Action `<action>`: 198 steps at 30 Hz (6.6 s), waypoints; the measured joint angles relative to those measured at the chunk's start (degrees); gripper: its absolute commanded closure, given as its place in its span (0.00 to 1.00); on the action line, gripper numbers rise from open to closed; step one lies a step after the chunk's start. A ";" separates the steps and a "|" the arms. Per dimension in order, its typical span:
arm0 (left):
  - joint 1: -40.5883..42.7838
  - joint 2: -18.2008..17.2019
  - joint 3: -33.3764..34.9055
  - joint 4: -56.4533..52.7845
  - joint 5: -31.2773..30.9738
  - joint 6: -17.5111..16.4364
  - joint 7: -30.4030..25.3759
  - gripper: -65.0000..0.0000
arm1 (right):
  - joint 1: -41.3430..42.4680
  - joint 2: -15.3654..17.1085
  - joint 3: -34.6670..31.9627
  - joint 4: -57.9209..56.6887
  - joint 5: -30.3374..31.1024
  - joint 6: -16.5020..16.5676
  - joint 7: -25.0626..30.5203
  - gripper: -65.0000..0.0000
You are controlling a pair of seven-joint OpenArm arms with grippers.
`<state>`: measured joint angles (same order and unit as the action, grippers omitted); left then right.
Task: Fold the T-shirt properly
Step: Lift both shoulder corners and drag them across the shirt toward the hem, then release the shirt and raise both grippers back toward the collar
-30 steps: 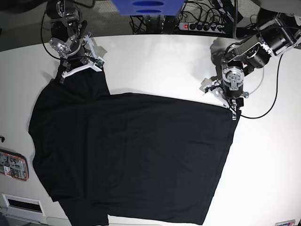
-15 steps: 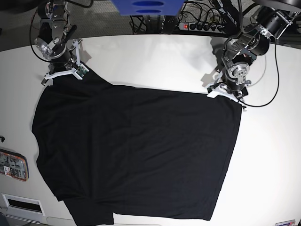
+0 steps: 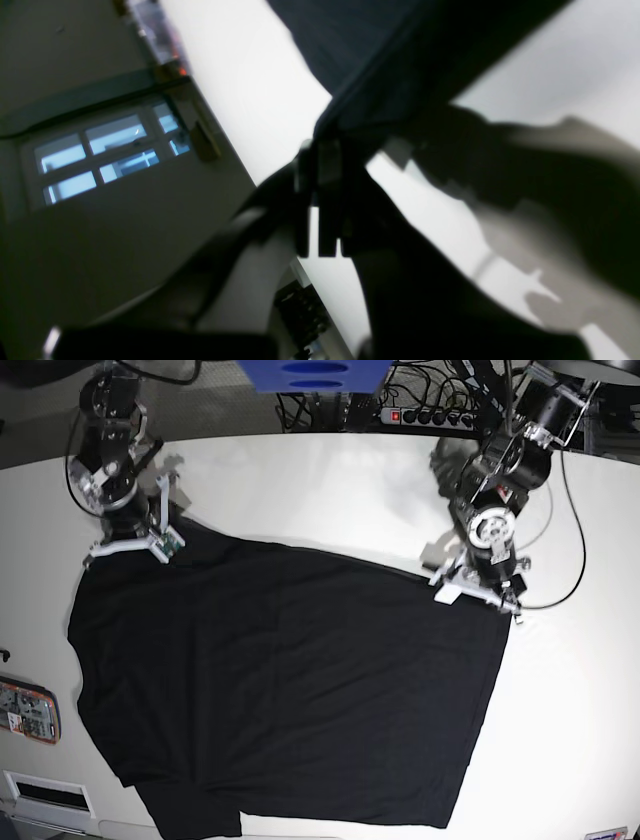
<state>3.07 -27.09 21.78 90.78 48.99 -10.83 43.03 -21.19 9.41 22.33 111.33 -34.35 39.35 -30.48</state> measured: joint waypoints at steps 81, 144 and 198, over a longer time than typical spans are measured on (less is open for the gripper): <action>-27.65 9.46 -0.33 -29.79 0.83 11.72 -17.55 1.00 | 52.50 3.50 -17.42 -64.08 -0.17 -7.72 9.16 1.00; -34.95 12.26 -10.86 -42.21 6.88 22.64 -17.79 0.00 | 40.92 3.91 -5.07 -46.90 21.29 -23.74 13.94 0.33; -14.99 4.92 -6.58 -32.74 -62.90 21.79 -34.21 0.00 | 26.95 4.24 -5.14 -56.28 41.24 -23.98 22.40 0.34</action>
<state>-11.92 -22.17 15.20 58.04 -13.91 10.96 8.82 5.76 13.65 17.19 55.05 6.90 15.38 -8.08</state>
